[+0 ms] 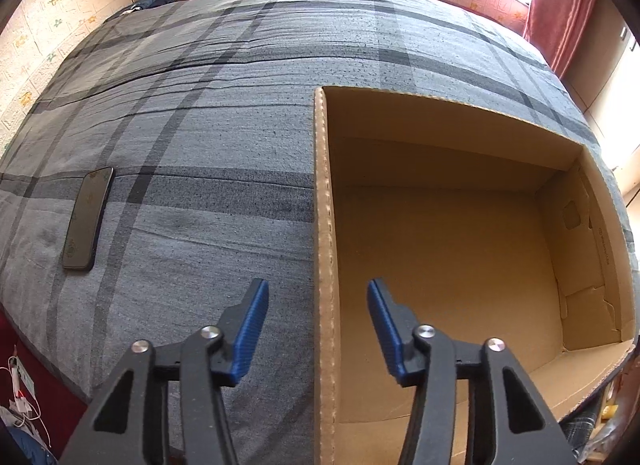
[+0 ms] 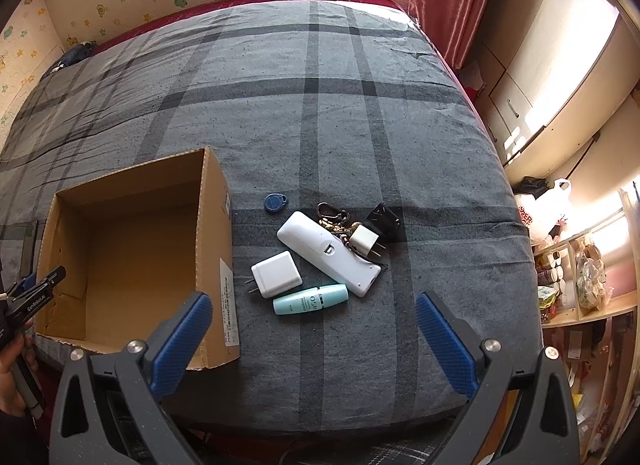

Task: Organize rigid objects
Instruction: 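Move the left gripper to the cardboard box wall and clamp it, then move the right gripper toward the black round object while left gripper holds box wall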

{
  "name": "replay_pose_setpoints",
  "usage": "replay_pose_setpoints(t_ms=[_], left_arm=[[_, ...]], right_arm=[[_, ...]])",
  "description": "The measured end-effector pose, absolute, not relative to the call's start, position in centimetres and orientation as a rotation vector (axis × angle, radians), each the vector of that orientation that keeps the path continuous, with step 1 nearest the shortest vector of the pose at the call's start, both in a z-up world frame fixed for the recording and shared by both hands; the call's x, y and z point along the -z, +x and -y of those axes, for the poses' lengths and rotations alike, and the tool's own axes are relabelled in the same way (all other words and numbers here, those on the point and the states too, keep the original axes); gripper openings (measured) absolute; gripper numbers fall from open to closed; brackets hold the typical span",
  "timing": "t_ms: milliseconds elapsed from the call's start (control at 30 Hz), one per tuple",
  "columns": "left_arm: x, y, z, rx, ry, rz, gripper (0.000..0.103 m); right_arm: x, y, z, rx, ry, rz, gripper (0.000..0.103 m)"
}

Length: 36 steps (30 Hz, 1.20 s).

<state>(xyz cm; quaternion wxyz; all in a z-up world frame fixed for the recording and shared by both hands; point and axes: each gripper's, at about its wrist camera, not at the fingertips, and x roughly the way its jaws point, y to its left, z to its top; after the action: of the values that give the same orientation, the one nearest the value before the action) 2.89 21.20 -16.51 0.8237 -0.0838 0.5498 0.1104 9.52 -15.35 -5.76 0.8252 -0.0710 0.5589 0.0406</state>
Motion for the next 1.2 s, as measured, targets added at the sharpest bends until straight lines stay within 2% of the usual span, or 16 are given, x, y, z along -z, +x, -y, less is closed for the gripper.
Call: replay_pose_setpoints(t_ms=[33, 67, 100, 200, 1200], left_arm=[[16.66, 2.89, -21.09, -0.233, -0.167, -1.169, 0.030], [16.80, 2.86, -20.96, -0.240, -0.152, -1.167, 0.023], [16.96, 2.87, -20.81, -0.247, -0.134, -1.167, 0.018], [17.32, 2.75, -20.43, -0.236, -0.121, -1.163, 0.011], [17.55, 2.60, -20.53, -0.207, -0.112, -1.139, 0.011]], right_arm=[[5.83, 9.48, 15.37, -0.087, -0.149, -1.189, 0.103], [5.86, 9.44, 15.36, -0.088, -0.149, -1.190, 0.103], [5.88, 9.39, 15.31, -0.089, -0.150, -1.190, 0.103], [5.92, 9.29, 15.20, -0.091, -0.157, -1.189, 0.103], [5.41, 9.15, 15.10, -0.100, -0.161, -1.168, 0.103]])
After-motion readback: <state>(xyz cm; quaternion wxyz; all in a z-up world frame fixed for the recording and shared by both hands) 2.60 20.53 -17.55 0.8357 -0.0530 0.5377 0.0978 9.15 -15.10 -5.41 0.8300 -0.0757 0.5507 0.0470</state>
